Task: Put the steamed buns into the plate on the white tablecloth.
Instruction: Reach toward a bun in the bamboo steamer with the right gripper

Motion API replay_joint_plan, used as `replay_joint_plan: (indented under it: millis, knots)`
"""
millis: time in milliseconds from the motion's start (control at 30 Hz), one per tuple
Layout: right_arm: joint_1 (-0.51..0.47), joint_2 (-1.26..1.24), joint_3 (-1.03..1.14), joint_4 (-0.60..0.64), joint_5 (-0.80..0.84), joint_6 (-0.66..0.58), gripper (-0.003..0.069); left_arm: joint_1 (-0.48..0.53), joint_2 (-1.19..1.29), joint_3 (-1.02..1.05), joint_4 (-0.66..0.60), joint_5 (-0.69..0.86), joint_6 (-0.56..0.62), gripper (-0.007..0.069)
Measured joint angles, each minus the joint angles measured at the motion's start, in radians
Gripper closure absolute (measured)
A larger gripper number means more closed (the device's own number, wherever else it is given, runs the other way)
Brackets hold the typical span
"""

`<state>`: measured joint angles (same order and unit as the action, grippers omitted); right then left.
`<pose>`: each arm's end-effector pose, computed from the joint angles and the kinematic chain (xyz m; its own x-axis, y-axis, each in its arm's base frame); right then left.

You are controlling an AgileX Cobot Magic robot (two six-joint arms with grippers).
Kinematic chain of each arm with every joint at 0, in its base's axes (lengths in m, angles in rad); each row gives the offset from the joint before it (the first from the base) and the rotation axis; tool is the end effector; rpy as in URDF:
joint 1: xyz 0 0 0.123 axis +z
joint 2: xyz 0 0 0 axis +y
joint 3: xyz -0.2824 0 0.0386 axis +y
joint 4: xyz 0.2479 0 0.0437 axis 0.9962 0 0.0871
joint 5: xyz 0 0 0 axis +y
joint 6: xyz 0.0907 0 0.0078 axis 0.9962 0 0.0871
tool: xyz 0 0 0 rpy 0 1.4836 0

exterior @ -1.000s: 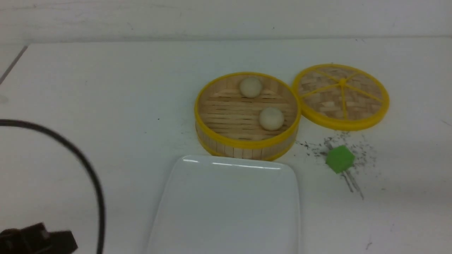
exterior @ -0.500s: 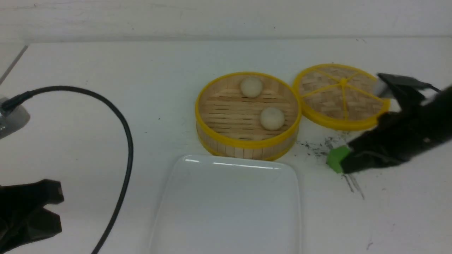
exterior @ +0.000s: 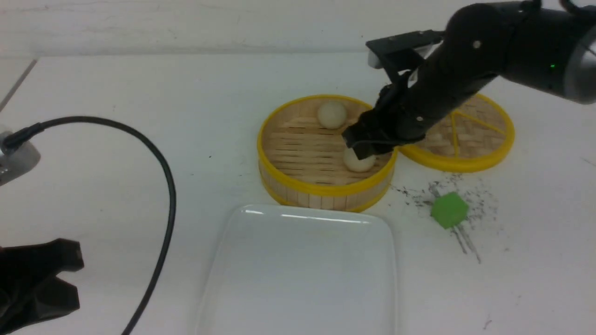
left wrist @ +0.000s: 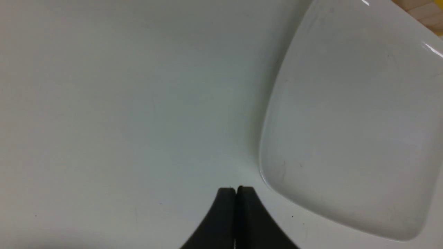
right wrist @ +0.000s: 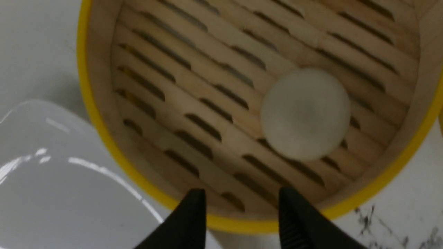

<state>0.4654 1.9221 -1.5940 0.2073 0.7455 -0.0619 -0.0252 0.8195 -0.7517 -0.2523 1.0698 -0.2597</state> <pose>0.3809 0.2055 0.2616 -0.7838 -0.2925 -0.5478 -0.4446 0.8801 0.1663 0.1303 -0.0232 0.3060 -0.8490 -0.3433 -0.4018 -0.1953 0.9103 -0.3650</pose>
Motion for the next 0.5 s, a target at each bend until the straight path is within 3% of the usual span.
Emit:
replay_joint_plan:
  millis: [167,300,433,500]
  knots:
    - [0.000,0.091,-0.040,-0.029,-0.060,0.011,0.0178,0.000,0.000,0.000,0.008,-0.004,0.000,0.0594]
    - [0.000,0.144,-0.046,-0.041,-0.086,0.012,0.0137,0.000,0.000,0.000,0.008,-0.006,0.000,0.0587]
    - [0.000,0.162,-0.046,-0.045,-0.091,0.012,0.0172,0.000,0.000,0.000,0.010,-0.023,0.000,0.0583]
    - [0.000,0.163,-0.047,-0.055,-0.091,0.012,0.0276,0.000,0.001,0.000,0.011,-0.038,0.000,0.0579]
